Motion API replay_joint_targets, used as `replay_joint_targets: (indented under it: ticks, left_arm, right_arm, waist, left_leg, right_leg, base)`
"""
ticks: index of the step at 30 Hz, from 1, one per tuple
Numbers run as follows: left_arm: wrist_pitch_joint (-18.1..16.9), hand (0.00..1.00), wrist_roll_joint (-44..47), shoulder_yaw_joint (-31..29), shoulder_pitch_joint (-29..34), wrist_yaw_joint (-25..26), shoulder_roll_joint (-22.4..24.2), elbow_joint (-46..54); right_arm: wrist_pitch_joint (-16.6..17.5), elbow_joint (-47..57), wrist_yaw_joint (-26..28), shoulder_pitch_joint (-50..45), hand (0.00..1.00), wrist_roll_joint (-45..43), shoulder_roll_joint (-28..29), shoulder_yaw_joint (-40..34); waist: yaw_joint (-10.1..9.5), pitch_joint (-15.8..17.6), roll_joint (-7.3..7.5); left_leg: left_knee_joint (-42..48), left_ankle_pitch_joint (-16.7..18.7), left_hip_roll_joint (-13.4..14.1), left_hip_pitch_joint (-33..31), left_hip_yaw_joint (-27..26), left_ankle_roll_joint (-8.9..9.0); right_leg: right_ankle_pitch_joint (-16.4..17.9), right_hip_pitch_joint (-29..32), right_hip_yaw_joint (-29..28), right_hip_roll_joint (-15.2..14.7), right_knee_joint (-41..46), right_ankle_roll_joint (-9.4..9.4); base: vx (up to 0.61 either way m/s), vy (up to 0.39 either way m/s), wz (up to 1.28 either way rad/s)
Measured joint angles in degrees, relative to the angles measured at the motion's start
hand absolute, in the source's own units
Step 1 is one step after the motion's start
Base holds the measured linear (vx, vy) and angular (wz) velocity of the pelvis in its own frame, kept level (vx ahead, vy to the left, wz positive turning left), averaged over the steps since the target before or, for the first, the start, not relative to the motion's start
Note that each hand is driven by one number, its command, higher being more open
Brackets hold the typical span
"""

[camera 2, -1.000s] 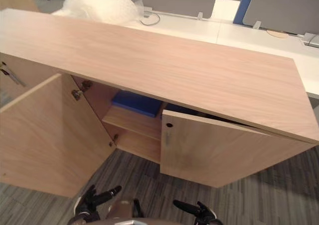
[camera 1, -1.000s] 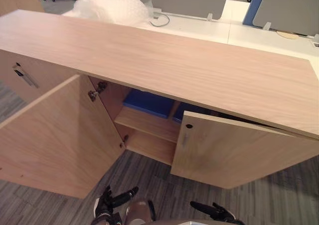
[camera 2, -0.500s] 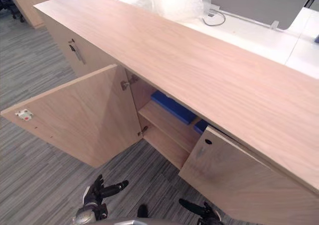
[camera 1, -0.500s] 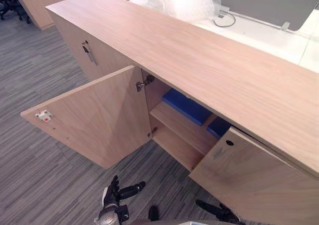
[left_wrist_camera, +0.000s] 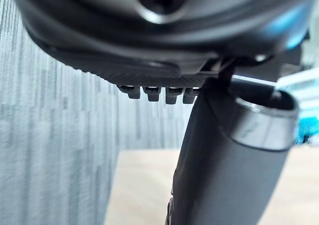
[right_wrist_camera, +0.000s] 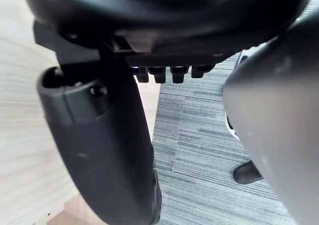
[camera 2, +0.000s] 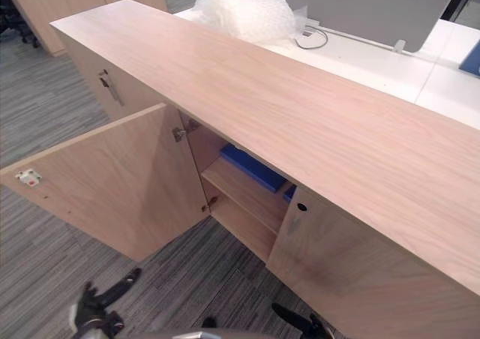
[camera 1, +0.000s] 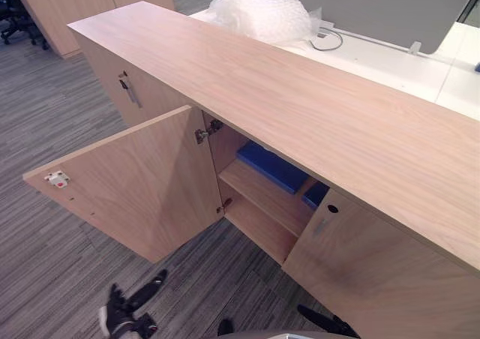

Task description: Walk over to the cabinet, pick up the folder, carry it to the office cabinet, place the folder inside the office cabinet, then close the office cabinet door

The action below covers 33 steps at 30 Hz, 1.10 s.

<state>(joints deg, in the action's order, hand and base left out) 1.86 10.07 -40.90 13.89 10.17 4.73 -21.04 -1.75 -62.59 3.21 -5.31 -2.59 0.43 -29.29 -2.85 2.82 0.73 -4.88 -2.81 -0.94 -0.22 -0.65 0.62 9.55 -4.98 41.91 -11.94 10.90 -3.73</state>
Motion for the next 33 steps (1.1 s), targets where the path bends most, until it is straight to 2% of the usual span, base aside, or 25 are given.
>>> replay_joint_targets:
  ticks: [2,5,7,10,15,20,27,30,33]
  left_arm:
    - [-0.03,1.0,0.67,-4.15,-0.01,1.97,-0.14,3.28]
    - [-0.08,1.0,0.73,-12.71,-2.3,4.83,-0.87,4.05]
    - [-0.05,1.0,0.64,-15.89,-3.57,6.76,-1.3,4.04]
    - [0.1,1.0,0.59,-16.99,-4.25,7.29,-3.2,2.66]
    - [1.17,1.0,0.63,-18.37,-7.67,6.25,-10.85,-6.42]
    - [1.37,1.0,0.11,-15.73,-9.39,4.19,-16.3,-8.73]
    - [1.15,1.0,-5.13,-3.62,-15.59,-1.42,-31.12,-15.78]
    - [0.87,1.0,-6.18,-0.86,-18.54,-4.21,-34.53,-19.38]
    - [0.75,1.0,-6.15,0.37,-20.6,-5.96,-35.37,-22.33]
  right_arm:
    - [-0.01,-0.85,0.23,-0.01,1.0,0.03,-0.28,-0.4]
    - [0.03,-1.42,0.4,-0.23,1.0,0.18,-0.96,-1.12]
    - [0.0,-1.96,0.42,-0.24,1.0,0.24,-1.57,-1.1]
    - [-0.2,-2.78,0.7,-0.13,1.0,0.25,-2.44,-1.07]
    - [-0.65,-3.58,1.57,0.06,1.0,0.33,-3.08,-0.97]
    - [-0.76,-3.54,2.79,0.24,1.0,0.34,-3.23,1.35]
    - [-0.69,-3.24,3.86,0.29,1.0,0.3,-3.77,4.79]
    - [-0.67,-3.21,4.61,0.18,1.0,0.3,-4.2,5.74]
    - [-0.66,-3.2,5.2,-0.08,1.0,0.31,-4.49,5.73]
  waist:
    - [-0.21,-0.36,0.03]
    - [-0.41,-1.27,-0.78]
    - [-0.73,-1.81,-1.35]
    - [-2.08,-2.26,-1.58]
    - [-2.99,-2.52,-1.96]
    - [-3.29,-2.78,-1.68]
    - [-3.51,-2.59,-1.55]
    - [-3.23,-2.43,-1.52]
    - [-2.99,-2.06,-1.46]
  left_leg:
    - [0.0,0.19,-0.55,-0.04,0.3,-0.29]
    - [0.14,0.54,-1.52,-0.31,1.02,-0.92]
    - [0.35,0.71,-2.04,-0.47,1.43,-1.32]
    - [1.2,1.01,-2.62,-0.92,1.76,-1.66]
    - [2.66,1.73,-2.82,-0.99,2.91,-1.78]
    - [3.7,2.01,-2.85,-1.8,3.28,-1.68]
    - [4.0,1.74,-2.48,-1.39,2.54,-1.75]
    - [3.18,1.63,-2.29,0.26,0.88,-1.76]
    - [2.47,1.58,-2.18,1.37,-0.67,-1.78]
  right_leg:
    - [0.05,-0.08,0.01,-0.42,-0.01,-0.09]
    - [0.13,-0.08,0.1,-1.23,-0.02,-0.23]
    - [0.13,-0.12,0.1,-1.46,-0.01,-0.24]
    - [0.11,-0.18,0.09,-2.02,0.11,-0.26]
    - [0.12,-1.16,0.18,-2.16,0.38,-0.27]
    - [0.57,-1.12,0.35,-2.39,0.42,-0.95]
    - [0.56,-1.28,-0.42,-2.26,0.6,-0.95]
    - [0.56,-1.34,-2.12,-2.55,1.34,-0.95]
    - [0.57,-1.09,-3.44,-2.85,1.99,-0.96]
  base:
    - [0.01,0.062,0.1]
    - [0.01,0.054,0.12]
    - [0.01,0.042,0.15]
    - [0.01,0.026,0.08]
    - [0.0,-0.01,0.11]
    - [-0.02,-0.035,0.05]
    - [-0.04,-0.031,-0.06]
    - [-0.03,0.001,-0.28]
    - [-0.03,0.021,-0.32]
